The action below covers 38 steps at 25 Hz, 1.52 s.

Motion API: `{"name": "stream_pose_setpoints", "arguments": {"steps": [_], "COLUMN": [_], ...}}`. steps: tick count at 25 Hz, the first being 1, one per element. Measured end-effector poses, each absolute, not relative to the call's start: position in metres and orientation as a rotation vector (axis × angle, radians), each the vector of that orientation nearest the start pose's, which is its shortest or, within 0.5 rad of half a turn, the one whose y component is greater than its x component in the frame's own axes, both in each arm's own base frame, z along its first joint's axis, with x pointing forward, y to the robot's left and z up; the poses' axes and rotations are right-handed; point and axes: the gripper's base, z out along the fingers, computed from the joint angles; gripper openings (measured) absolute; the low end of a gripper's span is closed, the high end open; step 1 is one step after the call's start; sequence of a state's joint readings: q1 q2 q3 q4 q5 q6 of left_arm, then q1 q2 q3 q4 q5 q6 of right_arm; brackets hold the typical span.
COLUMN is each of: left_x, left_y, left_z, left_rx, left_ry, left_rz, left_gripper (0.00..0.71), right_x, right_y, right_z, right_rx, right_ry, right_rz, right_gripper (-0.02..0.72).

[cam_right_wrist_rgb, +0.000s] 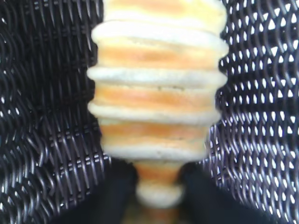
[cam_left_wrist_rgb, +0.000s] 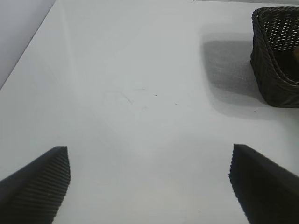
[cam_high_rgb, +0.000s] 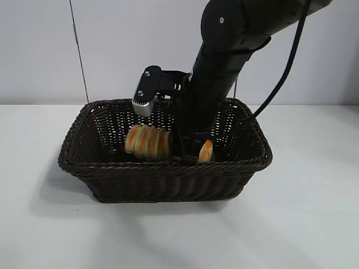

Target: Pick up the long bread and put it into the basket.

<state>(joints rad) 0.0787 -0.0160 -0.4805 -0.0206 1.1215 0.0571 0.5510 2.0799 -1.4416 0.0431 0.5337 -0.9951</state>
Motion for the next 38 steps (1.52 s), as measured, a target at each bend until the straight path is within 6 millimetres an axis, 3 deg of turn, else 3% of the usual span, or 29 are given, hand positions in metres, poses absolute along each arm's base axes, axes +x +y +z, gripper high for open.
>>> {"name": "stream_pose_setpoints", "arguments": {"steps": [4, 10, 13, 18, 23, 27, 32, 38], "left_x": [-0.008, -0.008, -0.008, -0.008, -0.008, -0.008, -0.008, -0.008], "left_y": [-0.002, -0.002, -0.002, -0.002, -0.002, -0.002, -0.002, -0.002], "left_z": [0.267, 0.267, 0.267, 0.267, 0.267, 0.267, 0.267, 0.267], "left_rx": [-0.021, -0.021, -0.021, -0.021, -0.021, -0.021, -0.021, -0.021], "left_ry": [2.109, 2.109, 2.109, 2.109, 2.109, 2.109, 2.109, 2.109], "left_rz": [0.056, 0.056, 0.056, 0.056, 0.056, 0.056, 0.056, 0.056], "left_gripper": [0.666, 0.666, 0.666, 0.666, 0.666, 0.666, 0.666, 0.666], "right_x": [0.376, 0.37, 0.365, 0.359, 0.361, 0.375, 0.395, 0.403], "right_y": [0.233, 0.23, 0.228, 0.219, 0.201, 0.173, 0.114, 0.034], "right_z": [0.17, 0.207, 0.224, 0.252, 0.27, 0.302, 0.343, 0.358], "right_rx": [-1.765, -1.665, -1.574, -1.17, -0.852, -0.669, -0.406, -0.126], "right_ry": [1.882, 1.863, 1.919, 2.139, 2.336, 2.428, 2.493, 2.577], "right_rz": [-0.124, -0.111, -0.075, 0.032, -0.053, -0.138, -0.182, -0.25], "right_gripper": [0.571, 0.594, 0.659, 0.686, 0.693, 0.694, 0.694, 0.694]}}
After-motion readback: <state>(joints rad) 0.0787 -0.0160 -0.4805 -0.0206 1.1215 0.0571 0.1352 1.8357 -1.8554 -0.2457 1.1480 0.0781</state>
